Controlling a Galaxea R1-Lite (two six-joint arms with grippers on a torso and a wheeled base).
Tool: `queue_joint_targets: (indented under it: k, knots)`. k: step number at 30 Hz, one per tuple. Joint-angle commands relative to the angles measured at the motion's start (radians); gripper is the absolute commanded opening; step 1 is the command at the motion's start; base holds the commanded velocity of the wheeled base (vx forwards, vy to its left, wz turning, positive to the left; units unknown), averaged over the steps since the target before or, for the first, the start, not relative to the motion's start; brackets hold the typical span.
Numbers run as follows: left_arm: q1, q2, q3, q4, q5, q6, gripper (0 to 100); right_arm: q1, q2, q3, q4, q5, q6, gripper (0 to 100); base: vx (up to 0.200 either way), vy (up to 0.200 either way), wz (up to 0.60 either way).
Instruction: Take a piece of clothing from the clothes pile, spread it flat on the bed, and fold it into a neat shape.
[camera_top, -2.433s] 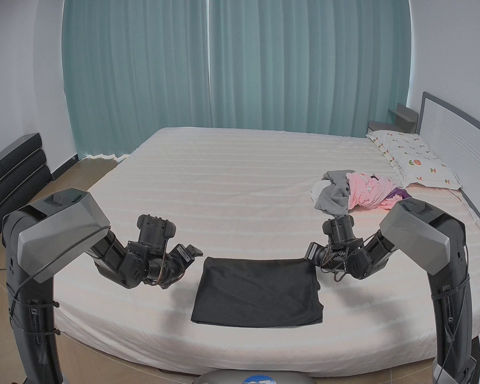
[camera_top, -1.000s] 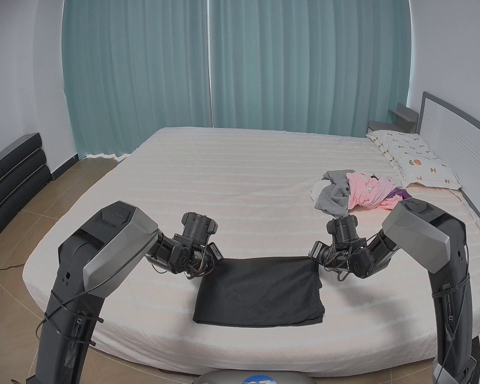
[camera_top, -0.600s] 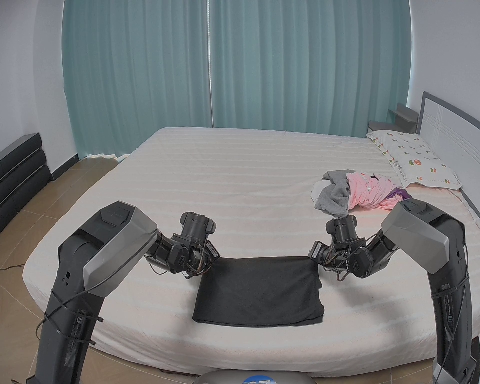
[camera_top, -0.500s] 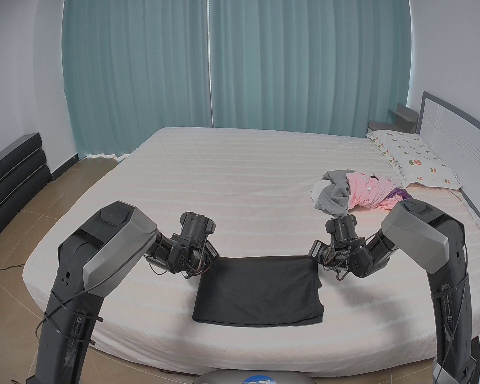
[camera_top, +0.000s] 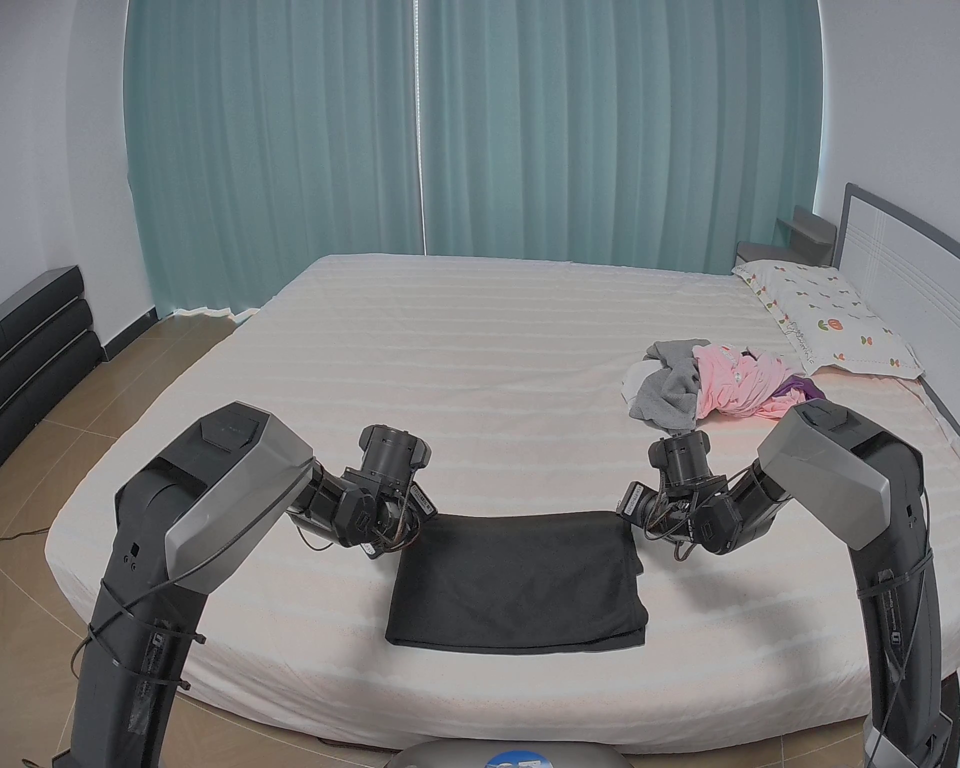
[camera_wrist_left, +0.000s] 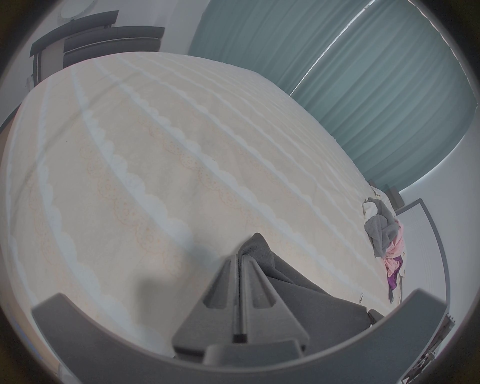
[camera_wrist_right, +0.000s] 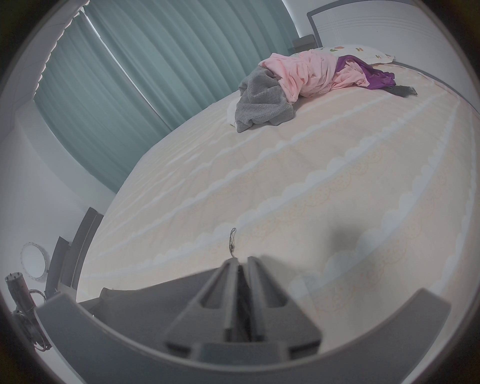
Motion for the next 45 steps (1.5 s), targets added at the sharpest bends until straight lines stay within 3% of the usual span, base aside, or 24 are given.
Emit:
queue_joint_targets:
  k: [1, 2, 8, 13, 14, 16, 17, 19, 20, 23, 32, 38, 45]
  knots:
    - [0.0, -0.009, 0.006, 0.0, -0.003, -0.002, 0, 0.001, 0.004, 0.001, -0.001, 0.0, 0.001, 100, 0.0, 0.0, 0.0]
    - [0.0, -0.01, 0.007, -0.001, -0.008, -0.003, 100, 0.001, 0.001, 0.008, -0.007, 0.002, 0.002, 100, 0.0, 0.0, 0.0]
    - [0.006, -0.027, 0.017, -0.005, -0.022, -0.018, 100, 0.001, -0.065, 0.058, -0.016, 0.028, 0.056, 100, 0.0, 0.0, 0.0]
    - [0.017, -0.096, 0.095, -0.012, -0.107, -0.041, 100, -0.002, -0.151, 0.166, -0.034, 0.082, 0.078, 100, 0.0, 0.0, 0.0]
    - [0.021, -0.152, 0.175, -0.034, -0.157, -0.041, 100, -0.006, -0.195, 0.248, -0.09, 0.109, 0.078, 100, 0.0, 0.0, 0.0]
    - [0.024, -0.173, 0.211, -0.054, -0.169, -0.041, 100, -0.008, -0.208, 0.282, -0.116, 0.117, 0.078, 100, 0.0, 0.0, 0.0]
    - [0.028, -0.228, 0.336, -0.155, -0.21, -0.031, 100, -0.008, -0.238, 0.382, -0.208, 0.126, 0.079, 100, 0.0, 0.0, 0.0]
    - [0.028, -0.25, 0.4, -0.224, -0.241, -0.017, 100, -0.008, -0.254, 0.432, -0.258, 0.131, 0.079, 100, 0.0, 0.0, 0.0]
    - [0.028, -0.273, 0.494, -0.314, -0.285, 0.034, 100, -0.006, -0.267, 0.502, -0.332, 0.135, 0.087, 100, 0.0, 0.0, 0.0]
    - [0.026, -0.273, 0.581, -0.406, -0.331, 0.137, 100, 0.003, -0.272, 0.581, -0.418, 0.152, 0.104, 100, 0.0, 0.0, 0.0]
    - [-0.005, -0.208, 0.578, -0.436, -0.308, 0.253, 100, 0.02, -0.255, 0.632, -0.495, 0.188, 0.153, 100, 0.0, 0.0, 0.0]
    - [-0.029, -0.167, 0.543, -0.434, -0.212, 0.261, 100, 0.029, -0.257, 0.64, -0.498, 0.189, 0.163, 100, 0.0, 0.0, 0.0]
    - [-0.032, -0.164, 0.541, -0.431, -0.207, 0.261, 100, 0.034, -0.263, 0.644, -0.499, 0.189, 0.165, 100, 0.0, 0.0, 0.0]
